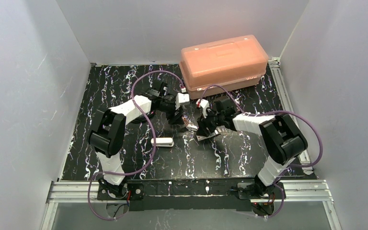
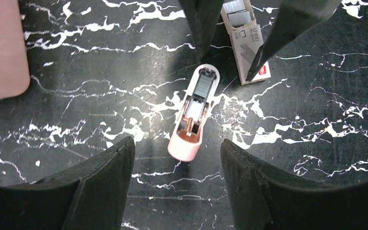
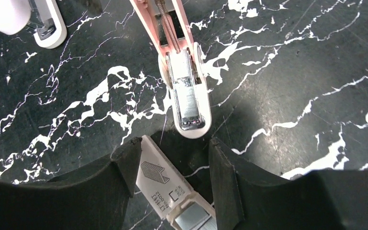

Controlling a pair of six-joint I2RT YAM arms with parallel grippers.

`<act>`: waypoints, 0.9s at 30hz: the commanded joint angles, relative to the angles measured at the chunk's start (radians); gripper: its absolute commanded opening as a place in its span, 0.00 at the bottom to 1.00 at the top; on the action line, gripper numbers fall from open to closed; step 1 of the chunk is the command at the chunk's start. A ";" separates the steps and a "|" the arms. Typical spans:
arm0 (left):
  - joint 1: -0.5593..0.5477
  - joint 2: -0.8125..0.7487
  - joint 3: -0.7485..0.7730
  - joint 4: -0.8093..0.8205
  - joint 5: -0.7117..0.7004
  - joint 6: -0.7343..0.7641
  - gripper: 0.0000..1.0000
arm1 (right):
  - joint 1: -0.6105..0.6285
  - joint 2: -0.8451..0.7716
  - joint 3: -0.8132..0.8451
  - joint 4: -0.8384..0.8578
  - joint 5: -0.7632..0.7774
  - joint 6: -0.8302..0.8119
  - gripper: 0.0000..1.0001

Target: Load the staples into the stapler

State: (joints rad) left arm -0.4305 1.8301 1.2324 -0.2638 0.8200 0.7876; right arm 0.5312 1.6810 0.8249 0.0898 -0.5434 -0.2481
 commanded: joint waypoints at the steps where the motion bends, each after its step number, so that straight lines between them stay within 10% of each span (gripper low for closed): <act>1: -0.026 0.025 -0.010 0.011 -0.010 0.088 0.62 | 0.021 0.032 0.045 0.033 0.033 -0.039 0.59; 27: -0.079 0.063 -0.021 0.020 -0.033 0.085 0.16 | 0.038 0.137 0.074 0.047 0.064 -0.045 0.23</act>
State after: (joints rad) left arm -0.4763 1.8931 1.2121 -0.2527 0.7776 0.9085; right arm 0.5610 1.7737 0.8852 0.1413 -0.4946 -0.2726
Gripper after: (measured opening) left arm 0.268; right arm 0.365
